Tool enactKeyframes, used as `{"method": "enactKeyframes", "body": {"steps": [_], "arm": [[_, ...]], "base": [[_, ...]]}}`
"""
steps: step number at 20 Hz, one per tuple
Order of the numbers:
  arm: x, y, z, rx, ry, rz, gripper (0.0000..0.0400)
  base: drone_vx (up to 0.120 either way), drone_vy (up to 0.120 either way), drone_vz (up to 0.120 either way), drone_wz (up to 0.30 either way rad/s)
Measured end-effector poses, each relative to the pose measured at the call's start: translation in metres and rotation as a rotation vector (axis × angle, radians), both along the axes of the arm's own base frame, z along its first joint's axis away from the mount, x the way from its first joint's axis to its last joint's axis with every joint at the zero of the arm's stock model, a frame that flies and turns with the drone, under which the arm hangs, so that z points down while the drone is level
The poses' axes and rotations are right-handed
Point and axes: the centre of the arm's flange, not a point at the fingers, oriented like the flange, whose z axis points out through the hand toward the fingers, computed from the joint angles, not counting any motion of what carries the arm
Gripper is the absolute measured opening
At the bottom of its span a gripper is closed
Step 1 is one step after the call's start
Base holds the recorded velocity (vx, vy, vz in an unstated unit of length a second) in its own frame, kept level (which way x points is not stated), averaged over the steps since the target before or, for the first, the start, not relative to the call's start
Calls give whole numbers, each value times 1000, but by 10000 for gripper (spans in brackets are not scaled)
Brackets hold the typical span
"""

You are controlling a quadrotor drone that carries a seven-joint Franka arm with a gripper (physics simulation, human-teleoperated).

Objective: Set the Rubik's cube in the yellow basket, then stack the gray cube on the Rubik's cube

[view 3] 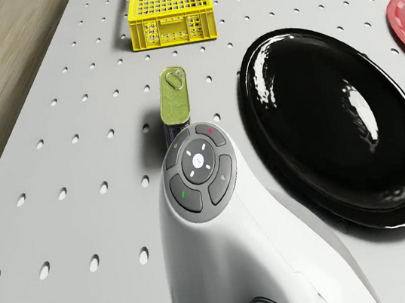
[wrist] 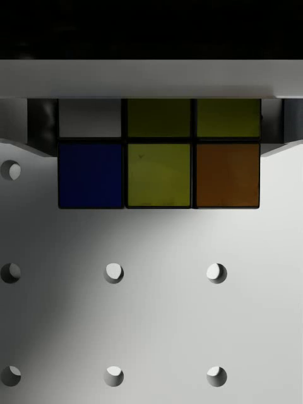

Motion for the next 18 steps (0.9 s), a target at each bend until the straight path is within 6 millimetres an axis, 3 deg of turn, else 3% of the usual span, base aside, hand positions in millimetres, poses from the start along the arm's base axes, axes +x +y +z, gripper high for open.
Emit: {"method": "enactKeyframes", "body": {"steps": [8, 18], "arm": [[0, 0, -9, 0, 0, 0, 327], [0, 0, -32, 0, 0, 0, 325]], "base": [[0, 0, 0, 0], [16, 0, 116, 0]]}}
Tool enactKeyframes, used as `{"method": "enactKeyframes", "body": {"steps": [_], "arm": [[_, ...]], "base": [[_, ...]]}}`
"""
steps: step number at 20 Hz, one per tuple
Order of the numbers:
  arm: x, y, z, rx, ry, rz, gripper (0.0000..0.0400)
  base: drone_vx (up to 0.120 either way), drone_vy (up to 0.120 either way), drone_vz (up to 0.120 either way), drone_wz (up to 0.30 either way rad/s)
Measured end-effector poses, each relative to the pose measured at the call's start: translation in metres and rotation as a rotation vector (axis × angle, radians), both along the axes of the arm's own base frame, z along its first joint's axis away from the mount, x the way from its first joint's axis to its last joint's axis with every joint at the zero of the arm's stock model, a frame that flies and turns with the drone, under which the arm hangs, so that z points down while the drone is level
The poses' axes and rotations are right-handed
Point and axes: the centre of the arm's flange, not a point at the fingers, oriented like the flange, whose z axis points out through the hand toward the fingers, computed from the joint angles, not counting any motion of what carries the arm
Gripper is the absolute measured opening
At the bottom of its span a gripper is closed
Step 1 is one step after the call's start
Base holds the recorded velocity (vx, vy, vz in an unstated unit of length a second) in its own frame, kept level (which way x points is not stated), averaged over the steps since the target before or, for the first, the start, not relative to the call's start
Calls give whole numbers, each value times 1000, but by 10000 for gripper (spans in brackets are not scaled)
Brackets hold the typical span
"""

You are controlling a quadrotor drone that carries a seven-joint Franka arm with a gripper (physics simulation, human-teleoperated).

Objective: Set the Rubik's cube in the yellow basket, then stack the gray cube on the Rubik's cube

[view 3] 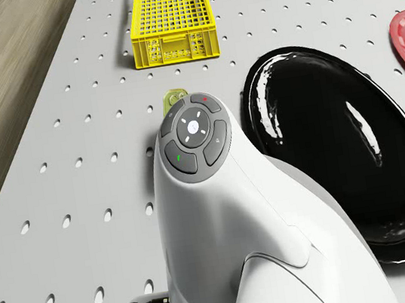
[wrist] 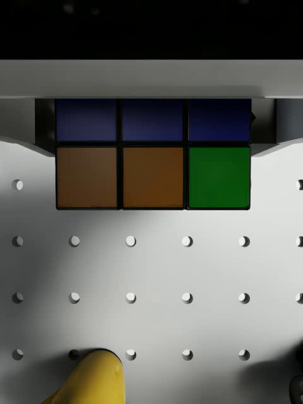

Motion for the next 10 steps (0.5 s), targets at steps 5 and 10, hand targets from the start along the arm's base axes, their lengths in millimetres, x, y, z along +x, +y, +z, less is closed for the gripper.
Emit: {"method": "enactKeyframes", "body": {"steps": [5, 10], "arm": [[0, 0, -3, 0, 0, 0, 325], [0, 0, -3, 0, 0, 0, 325]], "base": [[120, 0, 120, 0], [120, 8, 40, 0]]}}
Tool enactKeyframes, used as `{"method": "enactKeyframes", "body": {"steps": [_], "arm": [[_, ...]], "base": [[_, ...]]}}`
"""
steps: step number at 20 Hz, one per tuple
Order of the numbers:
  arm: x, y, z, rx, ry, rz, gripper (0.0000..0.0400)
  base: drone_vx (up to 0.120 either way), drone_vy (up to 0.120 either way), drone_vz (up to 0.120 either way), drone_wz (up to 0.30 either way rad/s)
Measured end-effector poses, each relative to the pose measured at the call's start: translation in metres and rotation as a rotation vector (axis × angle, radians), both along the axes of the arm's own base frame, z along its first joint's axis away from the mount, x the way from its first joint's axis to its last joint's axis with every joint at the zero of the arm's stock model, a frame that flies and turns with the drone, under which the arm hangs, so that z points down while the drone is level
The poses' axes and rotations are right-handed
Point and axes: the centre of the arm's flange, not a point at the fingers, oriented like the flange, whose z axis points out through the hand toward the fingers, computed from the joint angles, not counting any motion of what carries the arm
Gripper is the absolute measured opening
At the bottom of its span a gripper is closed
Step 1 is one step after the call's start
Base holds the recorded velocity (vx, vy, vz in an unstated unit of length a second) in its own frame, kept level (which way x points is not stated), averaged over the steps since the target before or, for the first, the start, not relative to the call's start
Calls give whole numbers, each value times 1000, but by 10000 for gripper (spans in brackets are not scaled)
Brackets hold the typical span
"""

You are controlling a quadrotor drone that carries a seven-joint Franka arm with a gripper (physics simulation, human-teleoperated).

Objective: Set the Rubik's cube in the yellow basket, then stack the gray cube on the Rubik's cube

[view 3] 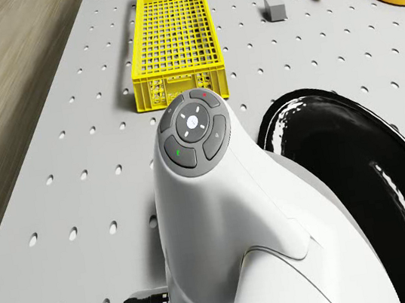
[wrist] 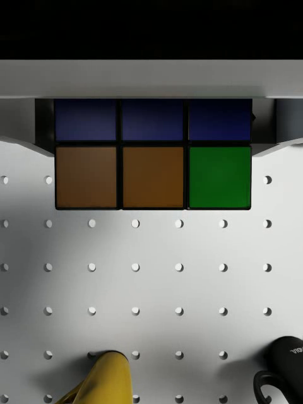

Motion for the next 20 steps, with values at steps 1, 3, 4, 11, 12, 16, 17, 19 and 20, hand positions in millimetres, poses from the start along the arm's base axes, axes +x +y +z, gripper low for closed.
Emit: {"method": "enactKeyframes", "body": {"steps": [1, 3, 4, 11, 12, 16, 17, 19, 20], "arm": [[0, 0, 0, 0, 0, 0, 325], [0, 0, 0, 0, 0, 0, 325], [0, 0, 0, 0, 0, 0, 325], [0, 0, 0, 0, 0, 0, 325], [0, 0, 0, 0, 0, 0, 325], [0, 0, 0, 0, 0, 0, 325], [0, 0, 0, 0, 0, 0, 325], [0, 0, 0, 0, 0, 0, 325], [0, 0, 0, 0, 0, 0, 325]], "base": [[120, 120, 0, 0], [120, 120, 0, 0], [120, 80, 0, 0], [120, 0, 0, 0], [120, 0, 0, 0], [120, 0, 0, 0], [120, 0, 0, 0], [120, 0, 0, 0], [120, 0, 0, 0]]}}
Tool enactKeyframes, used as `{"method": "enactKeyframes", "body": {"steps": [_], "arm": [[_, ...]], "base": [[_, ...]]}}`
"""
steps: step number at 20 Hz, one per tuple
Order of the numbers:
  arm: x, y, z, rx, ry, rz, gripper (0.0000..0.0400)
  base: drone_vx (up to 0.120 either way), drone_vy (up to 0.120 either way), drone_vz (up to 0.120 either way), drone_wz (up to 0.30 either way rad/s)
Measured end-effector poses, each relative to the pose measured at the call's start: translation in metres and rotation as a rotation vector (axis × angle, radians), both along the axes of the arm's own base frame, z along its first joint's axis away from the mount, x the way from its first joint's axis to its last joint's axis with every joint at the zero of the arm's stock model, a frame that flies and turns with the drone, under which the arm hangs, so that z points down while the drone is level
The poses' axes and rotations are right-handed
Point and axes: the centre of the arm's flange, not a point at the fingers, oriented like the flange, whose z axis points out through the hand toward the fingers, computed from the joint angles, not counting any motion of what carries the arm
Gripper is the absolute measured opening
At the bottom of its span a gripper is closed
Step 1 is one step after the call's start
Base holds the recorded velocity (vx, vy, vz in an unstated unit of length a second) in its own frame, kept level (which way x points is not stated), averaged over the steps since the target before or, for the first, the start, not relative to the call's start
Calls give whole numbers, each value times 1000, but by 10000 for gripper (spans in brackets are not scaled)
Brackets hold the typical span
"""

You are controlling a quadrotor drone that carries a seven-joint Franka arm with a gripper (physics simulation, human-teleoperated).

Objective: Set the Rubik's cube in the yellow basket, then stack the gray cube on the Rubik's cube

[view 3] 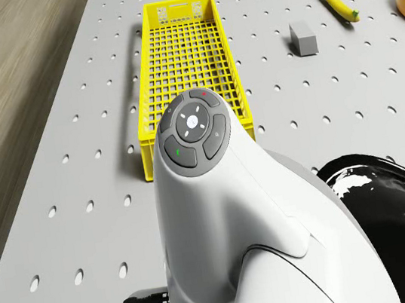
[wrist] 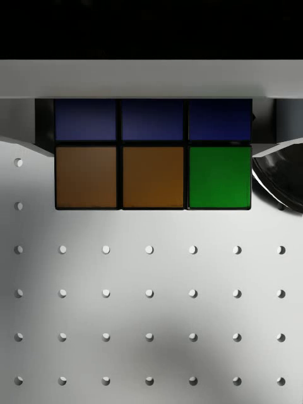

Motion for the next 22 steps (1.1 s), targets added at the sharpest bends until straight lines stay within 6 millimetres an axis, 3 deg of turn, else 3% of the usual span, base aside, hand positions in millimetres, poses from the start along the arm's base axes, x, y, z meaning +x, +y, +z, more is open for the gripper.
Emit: {"method": "enactKeyframes", "body": {"steps": [22], "arm": [[0, 0, 0, 0, 0, 0, 325]], "base": [[120, 0, 0, 0]]}}
